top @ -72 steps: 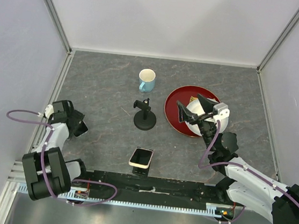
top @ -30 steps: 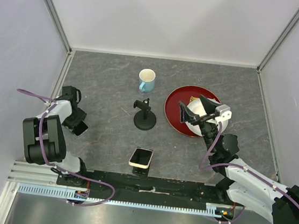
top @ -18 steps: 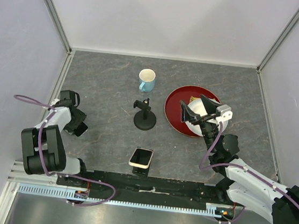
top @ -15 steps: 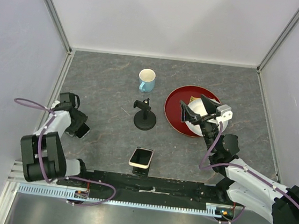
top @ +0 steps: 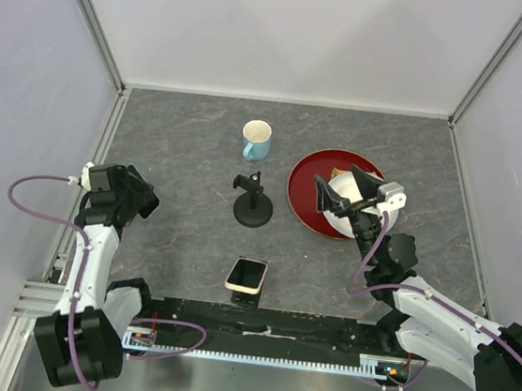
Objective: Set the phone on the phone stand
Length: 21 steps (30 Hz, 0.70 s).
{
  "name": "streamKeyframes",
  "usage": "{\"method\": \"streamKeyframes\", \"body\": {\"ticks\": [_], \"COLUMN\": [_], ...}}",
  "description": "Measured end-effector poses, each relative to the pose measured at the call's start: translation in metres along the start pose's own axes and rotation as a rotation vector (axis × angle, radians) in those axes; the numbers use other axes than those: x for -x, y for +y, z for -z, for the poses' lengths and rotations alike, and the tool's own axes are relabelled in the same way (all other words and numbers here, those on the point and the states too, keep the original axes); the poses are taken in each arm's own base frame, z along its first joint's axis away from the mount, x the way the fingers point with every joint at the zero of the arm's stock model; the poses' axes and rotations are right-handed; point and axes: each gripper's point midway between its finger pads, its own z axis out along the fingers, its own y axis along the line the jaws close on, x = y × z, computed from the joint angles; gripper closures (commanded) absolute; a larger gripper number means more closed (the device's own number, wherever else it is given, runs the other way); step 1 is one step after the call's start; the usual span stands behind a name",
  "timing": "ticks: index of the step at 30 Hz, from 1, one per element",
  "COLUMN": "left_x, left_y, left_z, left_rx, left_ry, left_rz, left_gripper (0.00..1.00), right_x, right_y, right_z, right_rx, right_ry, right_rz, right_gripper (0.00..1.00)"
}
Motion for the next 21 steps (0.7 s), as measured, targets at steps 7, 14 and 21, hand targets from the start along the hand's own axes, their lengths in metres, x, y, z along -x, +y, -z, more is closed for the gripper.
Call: {"method": "streamKeyframes", "body": {"ticks": [7, 14, 21], "left_x": [0.017, 0.015, -0.028], "left_y": [-0.038, -0.106, -0.225], "left_z": [0.028, 0.062, 0.158], "left_rx": [-0.181, -0.435, -0.847], "left_ry": [-0.054, -0.047, -0.051], "left_rz": [-0.002, -0.114, -0.477], "left_gripper": [0.98, 0.98, 0.98], "right_x": [-0.001, -0.013, -0.035], "right_y": [-0.002, -0.004, 0.006], "right_z": [0.0, -0.001, -0.012], "right_rx": [-0.007, -0.016, 0.036], "right_ry": [0.001, 0.035, 0.117], "right_rz": [-0.001, -0.005, -0.001], "right_gripper": [0.02, 0.02, 0.02]}}
